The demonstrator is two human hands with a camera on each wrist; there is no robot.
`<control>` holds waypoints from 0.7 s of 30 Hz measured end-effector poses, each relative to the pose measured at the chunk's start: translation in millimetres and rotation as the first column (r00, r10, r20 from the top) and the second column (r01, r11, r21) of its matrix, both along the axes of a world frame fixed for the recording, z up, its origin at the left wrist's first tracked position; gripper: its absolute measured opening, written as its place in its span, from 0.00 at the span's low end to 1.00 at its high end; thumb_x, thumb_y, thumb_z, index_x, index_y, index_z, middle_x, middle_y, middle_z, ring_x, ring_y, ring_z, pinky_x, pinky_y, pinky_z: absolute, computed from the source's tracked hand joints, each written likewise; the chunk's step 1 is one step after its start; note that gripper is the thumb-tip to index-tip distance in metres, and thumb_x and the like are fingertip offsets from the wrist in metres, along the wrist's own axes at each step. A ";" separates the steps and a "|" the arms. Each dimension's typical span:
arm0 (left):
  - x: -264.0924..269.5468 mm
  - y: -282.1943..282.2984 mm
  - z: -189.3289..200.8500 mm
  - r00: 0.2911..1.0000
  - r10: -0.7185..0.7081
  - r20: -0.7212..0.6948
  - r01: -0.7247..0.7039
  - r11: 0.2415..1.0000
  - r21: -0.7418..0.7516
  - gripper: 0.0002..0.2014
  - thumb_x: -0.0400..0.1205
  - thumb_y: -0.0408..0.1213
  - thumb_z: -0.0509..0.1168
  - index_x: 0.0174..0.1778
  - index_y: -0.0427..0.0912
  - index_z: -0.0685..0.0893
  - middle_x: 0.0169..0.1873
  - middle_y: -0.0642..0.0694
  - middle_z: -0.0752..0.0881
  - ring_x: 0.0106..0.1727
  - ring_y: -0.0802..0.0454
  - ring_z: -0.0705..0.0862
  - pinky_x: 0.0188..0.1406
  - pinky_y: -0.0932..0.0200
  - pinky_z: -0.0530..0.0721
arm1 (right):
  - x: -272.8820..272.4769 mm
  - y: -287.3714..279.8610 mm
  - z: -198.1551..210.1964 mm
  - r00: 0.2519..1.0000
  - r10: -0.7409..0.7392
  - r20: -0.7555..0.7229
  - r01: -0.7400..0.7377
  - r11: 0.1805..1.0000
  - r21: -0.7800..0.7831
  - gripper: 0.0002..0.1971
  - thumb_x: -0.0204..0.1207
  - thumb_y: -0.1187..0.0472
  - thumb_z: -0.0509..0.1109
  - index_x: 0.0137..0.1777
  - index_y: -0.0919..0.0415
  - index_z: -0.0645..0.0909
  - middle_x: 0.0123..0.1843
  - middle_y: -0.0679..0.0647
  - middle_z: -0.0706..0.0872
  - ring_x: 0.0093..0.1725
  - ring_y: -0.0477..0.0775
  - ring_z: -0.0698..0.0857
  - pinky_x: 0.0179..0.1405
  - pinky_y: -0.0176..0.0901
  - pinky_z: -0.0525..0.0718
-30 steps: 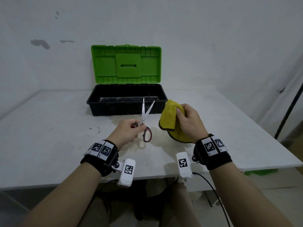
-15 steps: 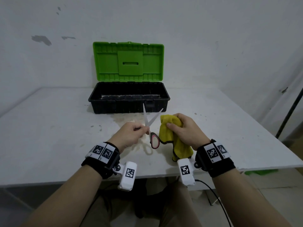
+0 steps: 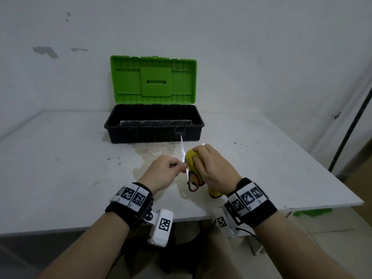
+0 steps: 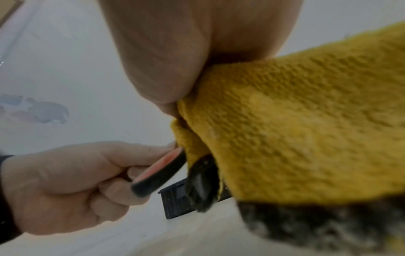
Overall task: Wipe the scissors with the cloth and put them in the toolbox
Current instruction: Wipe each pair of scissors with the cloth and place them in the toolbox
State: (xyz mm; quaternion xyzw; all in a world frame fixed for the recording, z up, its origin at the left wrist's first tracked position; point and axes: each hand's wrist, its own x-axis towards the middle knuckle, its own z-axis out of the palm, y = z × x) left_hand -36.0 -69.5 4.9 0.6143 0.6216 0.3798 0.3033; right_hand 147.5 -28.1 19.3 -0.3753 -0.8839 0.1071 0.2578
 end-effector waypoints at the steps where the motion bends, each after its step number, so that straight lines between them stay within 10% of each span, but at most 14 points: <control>1: 0.2 0.4 -0.3 1.000 -0.005 0.008 0.005 1.000 -0.005 0.14 0.85 0.49 0.67 0.40 0.47 0.91 0.30 0.52 0.83 0.35 0.55 0.80 0.36 0.58 0.76 | 0.7 -0.1 -2.4 1.000 0.003 -0.011 -0.003 1.000 -0.002 0.14 0.84 0.48 0.56 0.62 0.53 0.75 0.53 0.50 0.78 0.50 0.51 0.79 0.49 0.52 0.82; 9: 1.8 -2.8 -3.1 0.998 -0.031 -0.052 0.033 0.999 0.040 0.14 0.85 0.47 0.66 0.38 0.47 0.89 0.35 0.40 0.87 0.41 0.43 0.84 0.45 0.47 0.83 | -1.7 -5.7 -7.6 0.996 -0.074 -0.055 0.079 0.992 0.094 0.11 0.80 0.49 0.67 0.58 0.49 0.84 0.49 0.47 0.83 0.49 0.50 0.81 0.42 0.51 0.84; 16: -3.8 -1.0 0.6 0.997 -0.012 -0.071 0.016 0.998 0.067 0.16 0.85 0.50 0.66 0.37 0.46 0.88 0.25 0.50 0.79 0.25 0.58 0.74 0.30 0.60 0.73 | 5.3 18.4 8.0 0.957 -0.253 -0.143 0.266 0.961 0.075 0.10 0.82 0.52 0.65 0.59 0.50 0.83 0.49 0.52 0.82 0.48 0.56 0.82 0.47 0.52 0.83; 21: -2.7 -1.7 -2.5 1.000 -0.008 -0.022 0.008 0.999 0.040 0.15 0.85 0.50 0.66 0.37 0.48 0.89 0.31 0.42 0.85 0.34 0.53 0.80 0.37 0.57 0.76 | 17.5 21.3 20.3 0.916 -0.329 -0.229 0.353 0.933 0.071 0.10 0.82 0.54 0.65 0.60 0.54 0.82 0.52 0.53 0.84 0.49 0.57 0.82 0.48 0.51 0.82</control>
